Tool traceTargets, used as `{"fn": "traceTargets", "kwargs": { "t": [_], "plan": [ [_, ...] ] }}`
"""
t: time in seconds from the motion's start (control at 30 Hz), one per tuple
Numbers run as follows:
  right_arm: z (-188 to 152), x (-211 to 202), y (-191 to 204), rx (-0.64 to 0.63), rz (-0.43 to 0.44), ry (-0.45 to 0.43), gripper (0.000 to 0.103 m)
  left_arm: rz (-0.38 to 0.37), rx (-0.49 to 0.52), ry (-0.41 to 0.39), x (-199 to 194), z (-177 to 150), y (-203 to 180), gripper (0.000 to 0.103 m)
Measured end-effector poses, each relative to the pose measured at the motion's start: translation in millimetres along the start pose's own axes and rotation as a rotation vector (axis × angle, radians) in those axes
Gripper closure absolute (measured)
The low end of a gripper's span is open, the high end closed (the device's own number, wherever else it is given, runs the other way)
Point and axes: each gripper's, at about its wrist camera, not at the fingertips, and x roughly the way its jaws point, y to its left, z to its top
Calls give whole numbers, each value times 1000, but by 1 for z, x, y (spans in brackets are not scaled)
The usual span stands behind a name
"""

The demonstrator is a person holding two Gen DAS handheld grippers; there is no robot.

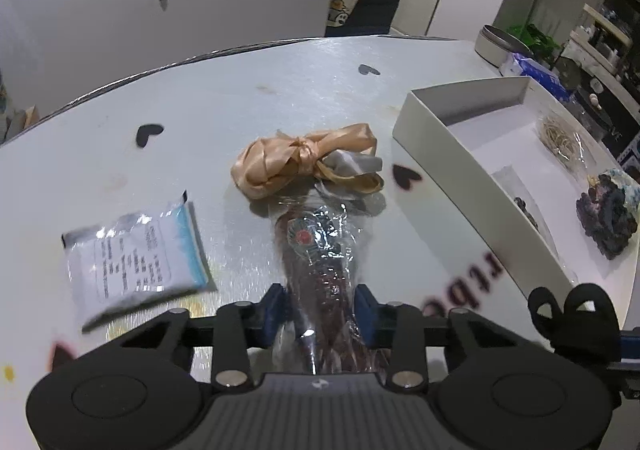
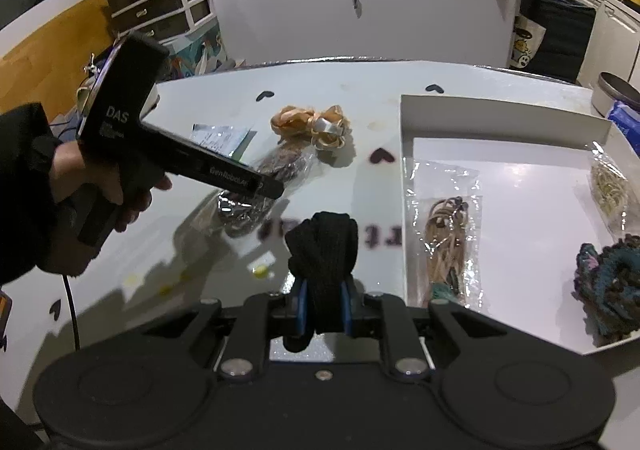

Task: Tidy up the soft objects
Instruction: 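Carry the dark cord bag into the tray with the left gripper and release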

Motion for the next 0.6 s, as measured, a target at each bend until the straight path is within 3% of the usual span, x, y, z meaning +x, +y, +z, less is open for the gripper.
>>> {"fn": "traceTargets", "kwargs": {
  "t": [0.33,0.6],
  "plan": [
    [-8,-17,-1,13,4,-38,85,-12,-87,-33,-35,-34,-15,75],
    [-7,-37,-10,15,19,-105,85,-11,-214,-148,-82,-46,-31,75]
  ]
}}
